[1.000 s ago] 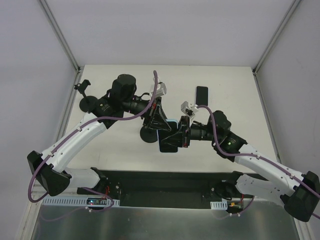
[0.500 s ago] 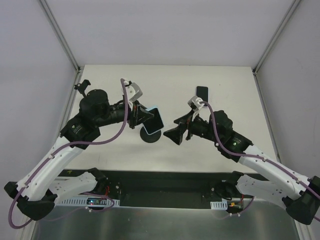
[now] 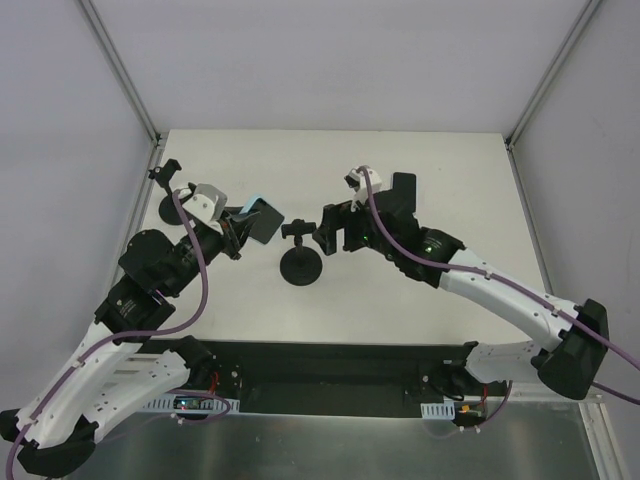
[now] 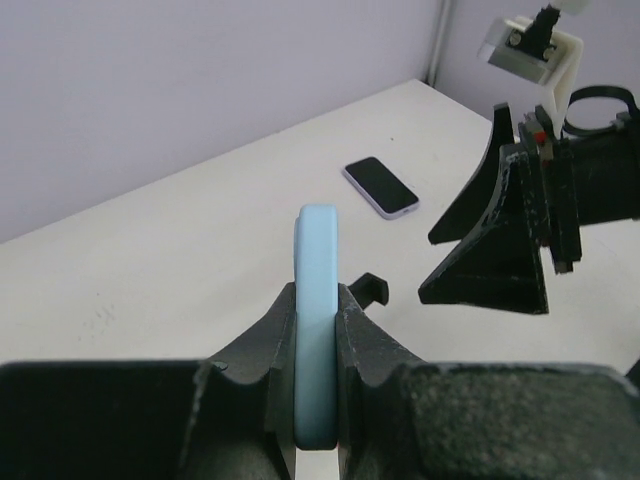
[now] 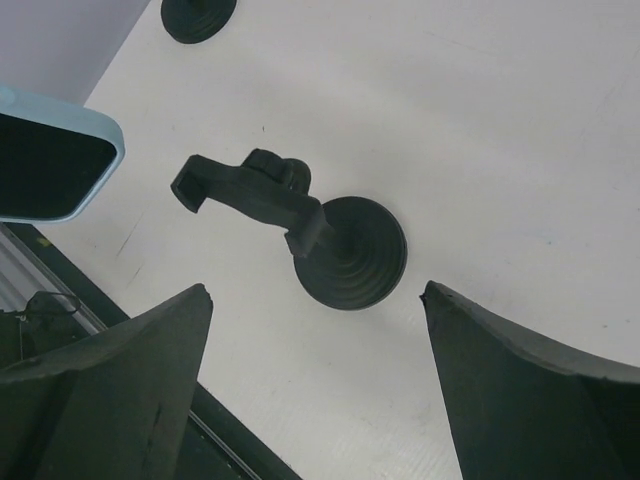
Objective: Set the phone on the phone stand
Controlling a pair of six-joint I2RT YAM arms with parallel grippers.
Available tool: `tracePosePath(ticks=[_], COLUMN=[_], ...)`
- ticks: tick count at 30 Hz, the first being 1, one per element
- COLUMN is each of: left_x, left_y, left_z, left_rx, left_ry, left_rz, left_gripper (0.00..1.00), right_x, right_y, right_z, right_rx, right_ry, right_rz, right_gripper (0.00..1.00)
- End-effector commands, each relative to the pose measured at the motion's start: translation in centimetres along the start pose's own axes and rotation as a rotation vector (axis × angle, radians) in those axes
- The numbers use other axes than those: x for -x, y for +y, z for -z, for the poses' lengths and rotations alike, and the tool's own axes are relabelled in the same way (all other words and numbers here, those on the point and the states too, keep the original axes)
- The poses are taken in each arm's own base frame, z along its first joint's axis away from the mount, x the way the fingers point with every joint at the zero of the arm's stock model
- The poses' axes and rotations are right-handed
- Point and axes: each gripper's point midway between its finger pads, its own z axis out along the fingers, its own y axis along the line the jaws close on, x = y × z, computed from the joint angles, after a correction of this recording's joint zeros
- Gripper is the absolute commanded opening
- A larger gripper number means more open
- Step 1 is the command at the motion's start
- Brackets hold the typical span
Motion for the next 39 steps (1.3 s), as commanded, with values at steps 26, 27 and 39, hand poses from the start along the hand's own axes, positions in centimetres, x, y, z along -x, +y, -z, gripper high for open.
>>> tracePosePath(ticks=[26, 27, 39], left_x=[4.1, 4.2, 4.6], left_y=[0.9, 0.8, -8.8], left_z=[-1.0, -0.9, 1.9], left_rx=[0.043, 0.037, -0.578], left_ry=[-0.159, -0.162, -0.169], left_rz=[-0.010, -0.013, -0.141], left_gripper=[0.00, 0.00, 0.00], right_x=[0.9, 0.9, 0.3], right_y=[1.9, 1.8, 1.8], right_z=[-5.4, -5.4, -3.2], right_rx=[-0.097, -0.100, 0.135], right_ry=[0.030, 0.029, 0.101], right_rz=[0.090, 0.094, 0.258], right_gripper=[0.20, 0.14, 0.01])
